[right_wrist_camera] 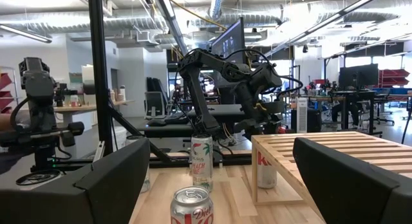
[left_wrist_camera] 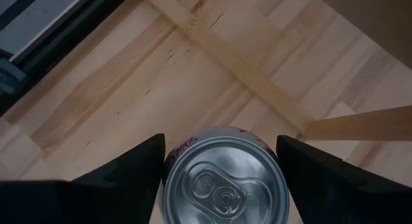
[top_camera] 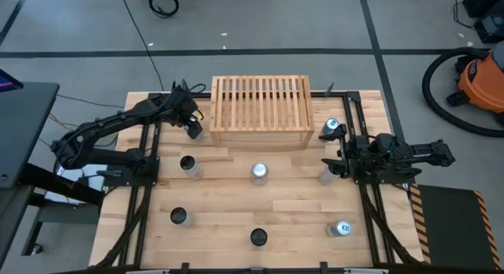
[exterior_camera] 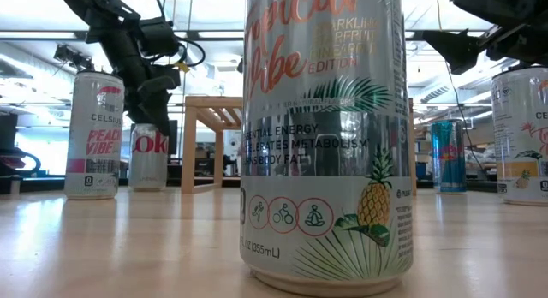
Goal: Place canned beverage on shelf
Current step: Put the top red-silver soda can on the shelf
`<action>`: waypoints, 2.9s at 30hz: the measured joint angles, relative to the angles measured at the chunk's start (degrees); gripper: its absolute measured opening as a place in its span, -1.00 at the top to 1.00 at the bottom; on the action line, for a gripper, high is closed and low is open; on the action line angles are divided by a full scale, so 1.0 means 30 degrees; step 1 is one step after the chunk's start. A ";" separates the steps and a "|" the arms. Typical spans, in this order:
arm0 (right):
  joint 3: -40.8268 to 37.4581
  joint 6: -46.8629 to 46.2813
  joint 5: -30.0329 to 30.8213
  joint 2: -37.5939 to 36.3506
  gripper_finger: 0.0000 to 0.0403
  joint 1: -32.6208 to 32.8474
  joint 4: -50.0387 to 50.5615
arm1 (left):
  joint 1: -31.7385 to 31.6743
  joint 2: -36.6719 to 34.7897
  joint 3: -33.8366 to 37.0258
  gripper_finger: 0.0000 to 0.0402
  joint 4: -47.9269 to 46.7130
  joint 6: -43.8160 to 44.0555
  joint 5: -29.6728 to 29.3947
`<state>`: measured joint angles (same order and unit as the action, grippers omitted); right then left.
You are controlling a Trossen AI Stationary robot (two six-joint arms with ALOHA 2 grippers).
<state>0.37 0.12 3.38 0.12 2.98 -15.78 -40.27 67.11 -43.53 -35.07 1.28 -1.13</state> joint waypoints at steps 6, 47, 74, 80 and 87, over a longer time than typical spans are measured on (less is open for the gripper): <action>-0.0003 -0.0007 0.0000 0.0000 -0.95 0.0000 0.0003 | 0.0000 0.0000 0.0000 -0.49 -0.0140 0.0370 -0.0026; -0.0003 -0.0007 0.0000 0.0000 -0.95 0.0000 0.0003 | 0.0430 -0.0015 -0.0029 -0.57 -0.1937 -0.2958 0.2213; 0.0001 -0.0007 0.0000 0.0000 -0.95 0.0000 0.0003 | 0.0750 -0.0029 -0.0051 -0.49 -0.3384 -0.8650 0.2165; 0.0002 -0.0005 0.0000 0.0000 -0.95 0.0000 0.0003 | 0.0750 -0.0029 -0.0044 -0.47 -0.3416 -0.8643 0.2158; 0.0003 0.0000 0.0000 0.0000 -0.95 0.0000 0.0003 | 0.0750 -0.0007 -0.0079 -0.47 -0.3492 -0.8642 0.2131</action>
<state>0.38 0.12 3.38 0.12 2.98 -15.77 -38.02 67.09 -43.76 -45.55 -24.64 5.27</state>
